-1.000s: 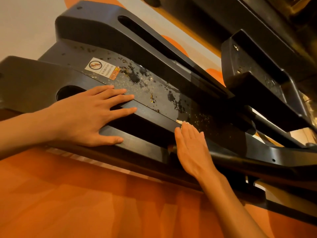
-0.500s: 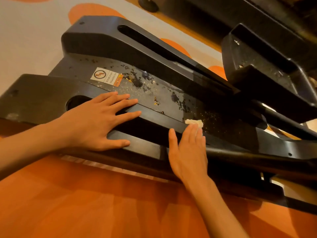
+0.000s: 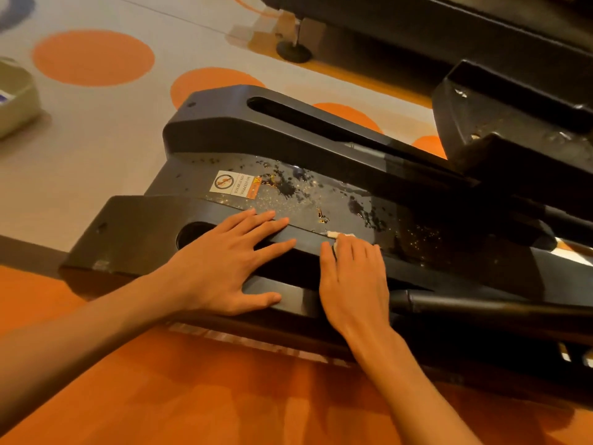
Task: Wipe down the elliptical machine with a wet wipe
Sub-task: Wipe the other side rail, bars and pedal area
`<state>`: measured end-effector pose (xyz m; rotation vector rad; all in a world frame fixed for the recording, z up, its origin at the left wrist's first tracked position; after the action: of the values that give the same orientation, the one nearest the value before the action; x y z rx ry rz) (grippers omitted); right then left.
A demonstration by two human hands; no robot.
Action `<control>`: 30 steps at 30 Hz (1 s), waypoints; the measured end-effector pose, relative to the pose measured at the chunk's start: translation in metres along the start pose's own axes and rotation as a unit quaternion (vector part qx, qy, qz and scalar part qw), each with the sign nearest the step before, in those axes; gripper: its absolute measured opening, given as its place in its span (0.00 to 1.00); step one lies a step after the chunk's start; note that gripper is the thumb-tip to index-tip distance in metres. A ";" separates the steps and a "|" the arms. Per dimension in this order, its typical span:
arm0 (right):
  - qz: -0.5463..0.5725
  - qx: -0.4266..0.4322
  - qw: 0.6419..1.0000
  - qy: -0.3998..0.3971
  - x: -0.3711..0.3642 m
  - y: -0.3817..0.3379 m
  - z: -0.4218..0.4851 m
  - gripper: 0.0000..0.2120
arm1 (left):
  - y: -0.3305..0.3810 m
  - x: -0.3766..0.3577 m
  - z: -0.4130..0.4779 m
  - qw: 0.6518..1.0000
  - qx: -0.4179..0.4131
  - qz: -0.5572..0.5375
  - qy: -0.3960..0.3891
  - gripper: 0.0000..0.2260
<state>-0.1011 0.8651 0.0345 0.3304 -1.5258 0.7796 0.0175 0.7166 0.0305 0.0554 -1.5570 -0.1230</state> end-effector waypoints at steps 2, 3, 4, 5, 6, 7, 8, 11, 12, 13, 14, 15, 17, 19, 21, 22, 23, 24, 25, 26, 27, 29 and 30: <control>0.008 0.037 0.999 0.016 -0.005 -0.017 0.000 0.30 | 0.000 0.001 0.001 1.000 -0.003 0.002 -0.001 0.39; 0.007 0.044 0.999 0.022 -0.005 -0.013 0.001 0.28 | 0.000 0.001 0.001 1.000 -0.005 0.002 -0.005 0.39; 0.004 0.042 0.999 0.028 -0.005 -0.003 0.003 0.26 | -0.001 0.001 0.001 1.000 -0.006 0.002 -0.008 0.39; 0.002 0.033 0.999 0.038 -0.003 0.010 0.004 0.24 | -0.002 0.000 0.002 1.000 -0.006 0.002 -0.009 0.39; 0.002 0.021 0.999 0.043 -0.002 0.023 0.005 0.22 | -0.003 0.001 0.002 1.000 -0.006 0.001 -0.009 0.38; 0.007 0.010 0.999 0.040 0.000 0.033 0.005 0.21 | -0.003 0.002 0.002 1.000 -0.007 0.001 -0.006 0.38; 0.018 0.006 0.999 0.032 0.000 0.039 0.006 0.20 | -0.003 0.003 0.002 1.000 -0.009 0.001 -0.001 0.38; 0.080 0.011 0.996 0.035 0.000 0.044 0.012 0.15 | -0.003 0.004 0.001 1.000 -0.015 0.010 0.013 0.37; 0.100 0.015 0.993 0.058 0.004 0.043 0.012 0.13 | -0.002 0.005 0.000 0.999 -0.021 0.015 0.022 0.37; 0.120 0.023 0.989 0.082 0.008 0.040 0.012 0.11 | -0.001 0.005 -0.001 0.999 -0.030 0.023 0.031 0.37; 0.132 0.035 0.985 0.102 0.012 0.037 0.011 0.10 | 0.000 0.007 -0.001 0.998 -0.044 0.036 0.041 0.37; 0.134 0.051 0.983 0.117 0.016 0.035 0.009 0.09 | 0.001 0.008 -0.001 0.996 -0.061 0.049 0.051 0.37; 0.110 0.077 0.981 0.141 0.029 0.037 -0.001 0.07 | 0.007 0.009 0.001 0.991 -0.091 0.067 0.075 0.37; 0.055 0.089 0.980 0.168 0.049 0.049 -0.017 0.07 | 0.011 0.009 0.008 0.987 -0.103 0.071 0.100 0.38; -0.025 0.102 0.977 0.187 0.069 0.069 -0.037 0.09 | 0.020 0.006 0.019 0.984 -0.110 0.070 0.124 0.38; -0.067 0.104 0.973 0.193 0.080 0.081 -0.048 0.10 | 0.027 0.004 0.026 0.982 -0.114 0.068 0.135 0.38; -0.108 0.106 0.969 0.197 0.089 0.094 -0.058 0.10 | 0.034 0.000 0.032 0.981 -0.113 0.066 0.145 0.38; -0.149 0.109 0.964 0.192 0.097 0.106 -0.066 0.11 | 0.040 -0.004 0.037 0.981 -0.108 0.060 0.152 0.38; -0.181 0.111 0.961 0.178 0.102 0.118 -0.072 0.11 | 0.044 -0.008 0.041 0.981 -0.102 0.053 0.155 0.38; -0.204 0.111 0.960 0.159 0.105 0.129 -0.078 0.10 | 0.047 -0.013 0.043 0.982 -0.096 0.048 0.154 0.38; -0.221 0.113 0.959 0.139 0.107 0.141 -0.084 0.09 | 0.048 -0.017 0.044 0.983 -0.092 0.045 0.153 0.39; -0.258 0.113 0.954 0.103 0.112 0.164 -0.096 0.14 | 0.047 -0.022 0.042 0.982 -0.090 0.042 0.163 0.39; -0.278 0.110 0.950 0.093 0.118 0.174 -0.100 0.17 | 0.046 -0.023 0.041 0.980 -0.093 0.042 0.171 0.39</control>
<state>-0.1512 1.0843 0.0940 0.7928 -1.0888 0.5101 -0.0218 0.7664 0.0136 -0.1305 -1.1960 -0.1812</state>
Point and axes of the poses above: each hand's wrist, its own z-axis towards the middle knuckle, its own x-axis out of the back of the hand, y = z × x, the point moved 7 cm from there along z, towards the middle knuckle, and after that the axes turned 1 degree about z, right-handed, at the moved point
